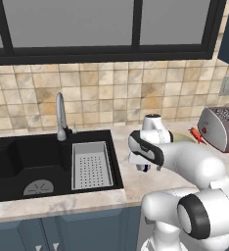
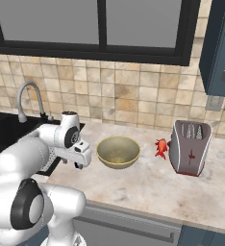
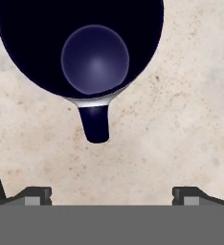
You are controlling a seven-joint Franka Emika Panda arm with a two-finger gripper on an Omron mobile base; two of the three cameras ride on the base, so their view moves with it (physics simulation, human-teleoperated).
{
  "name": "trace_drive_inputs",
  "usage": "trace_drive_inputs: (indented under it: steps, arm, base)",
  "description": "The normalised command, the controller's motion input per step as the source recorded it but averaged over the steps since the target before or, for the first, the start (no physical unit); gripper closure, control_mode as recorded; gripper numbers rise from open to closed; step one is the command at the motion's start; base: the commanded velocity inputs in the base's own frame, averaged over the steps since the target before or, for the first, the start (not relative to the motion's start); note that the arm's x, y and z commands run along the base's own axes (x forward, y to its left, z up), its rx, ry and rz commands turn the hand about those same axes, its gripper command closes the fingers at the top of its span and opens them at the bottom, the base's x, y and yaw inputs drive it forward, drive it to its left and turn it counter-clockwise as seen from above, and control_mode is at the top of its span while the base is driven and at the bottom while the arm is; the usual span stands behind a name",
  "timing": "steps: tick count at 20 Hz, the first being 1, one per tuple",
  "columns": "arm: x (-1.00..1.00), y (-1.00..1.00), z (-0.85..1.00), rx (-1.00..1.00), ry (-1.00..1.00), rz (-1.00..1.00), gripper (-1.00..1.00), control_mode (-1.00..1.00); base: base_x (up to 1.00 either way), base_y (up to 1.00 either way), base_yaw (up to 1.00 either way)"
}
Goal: Pick the mug and place it in the sink. Pick the bowl and place it in the open cabinet and then close the cabinet.
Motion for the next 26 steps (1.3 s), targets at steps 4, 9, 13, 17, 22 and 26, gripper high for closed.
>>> trace_drive_inputs:
  steps: [4, 9, 13, 17, 22, 26]
  arm:
    - [0.14, 0.00, -0.08, -0.01, 0.00, 0.00, -1.00, -1.00]
    - [0.17, 0.00, 0.00, -0.01, -0.01, 0.00, -1.00, -1.00]
    - [0.08, 0.00, 0.00, 0.00, 0.00, 0.00, -1.00, -1.00]
    - [0.09, 0.00, 0.00, 0.00, 0.00, 0.00, -1.00, -1.00]
    - [0.12, 0.00, 0.00, 0.00, 0.00, 0.00, -1.00, -1.00]
    - [0.10, 0.00, -0.02, 0.00, 0.00, 0.00, -1.00, -1.00]
  base:
    - [0.00, 0.00, 0.00]
    - [0.00, 0.00, 0.00]
    - [0.00, 0.00, 0.00]
    - [0.00, 0.00, 0.00]
    - [0.00, 0.00, 0.00]
    - [0.00, 0.00, 0.00]
